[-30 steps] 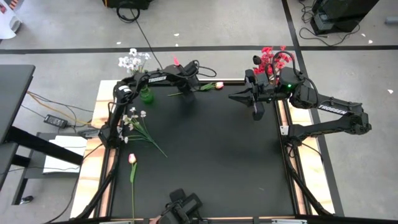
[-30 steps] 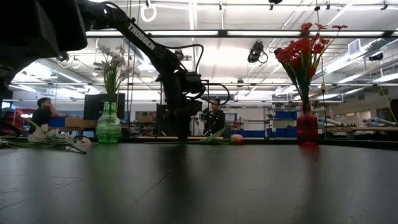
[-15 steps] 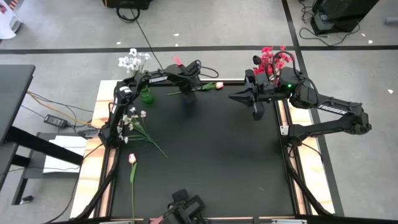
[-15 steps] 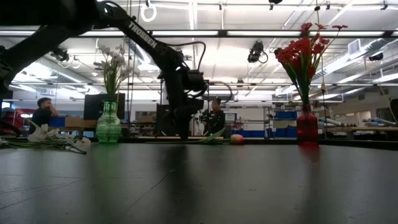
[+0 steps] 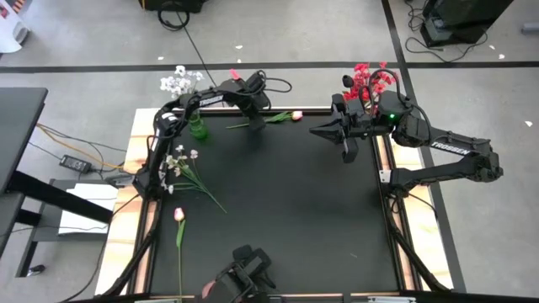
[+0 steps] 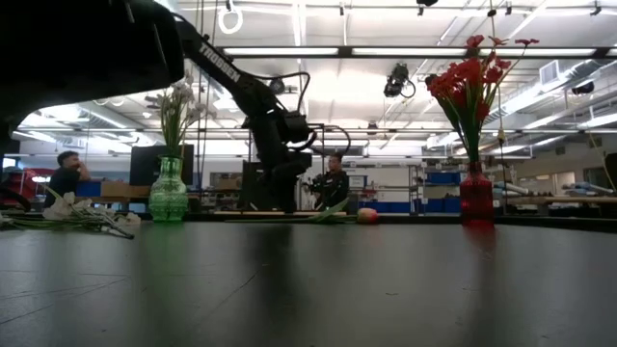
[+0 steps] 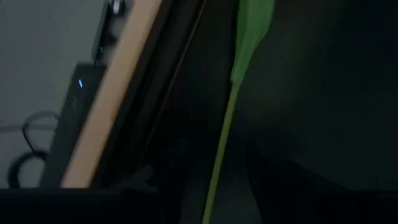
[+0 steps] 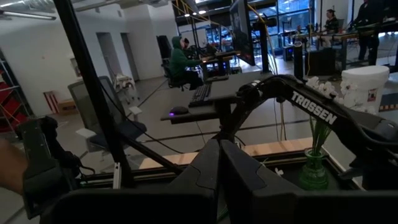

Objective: Sort flowers into vase by color
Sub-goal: Put the top pink flower into the green flower vase

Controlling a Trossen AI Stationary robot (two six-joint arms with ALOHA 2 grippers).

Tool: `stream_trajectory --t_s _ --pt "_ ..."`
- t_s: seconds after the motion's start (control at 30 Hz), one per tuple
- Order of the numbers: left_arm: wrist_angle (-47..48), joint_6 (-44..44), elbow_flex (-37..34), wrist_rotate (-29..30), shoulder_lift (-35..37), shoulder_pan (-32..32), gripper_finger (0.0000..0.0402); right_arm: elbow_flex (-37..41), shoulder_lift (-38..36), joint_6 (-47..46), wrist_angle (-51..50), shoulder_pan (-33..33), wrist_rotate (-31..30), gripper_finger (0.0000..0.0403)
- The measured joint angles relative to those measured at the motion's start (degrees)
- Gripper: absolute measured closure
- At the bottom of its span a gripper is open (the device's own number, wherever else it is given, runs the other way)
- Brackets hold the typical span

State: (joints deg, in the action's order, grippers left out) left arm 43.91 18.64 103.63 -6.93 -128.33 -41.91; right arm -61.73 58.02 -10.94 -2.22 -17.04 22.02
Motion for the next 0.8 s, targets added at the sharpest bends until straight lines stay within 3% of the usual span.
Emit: stream_trajectory --t_s 0.6,0.8 --pt "0.7 7.7 0.1 3.5 -2.5 2.3 0.0240 0.0 0.0 0.0 0.0 0.0 0.0 0.0379" --pt "1.2 7.5 0.4 3.9 -3.5 1.9 0.0290 0.0 0.0 0.0 0.0 0.0 0.1 0.0379"
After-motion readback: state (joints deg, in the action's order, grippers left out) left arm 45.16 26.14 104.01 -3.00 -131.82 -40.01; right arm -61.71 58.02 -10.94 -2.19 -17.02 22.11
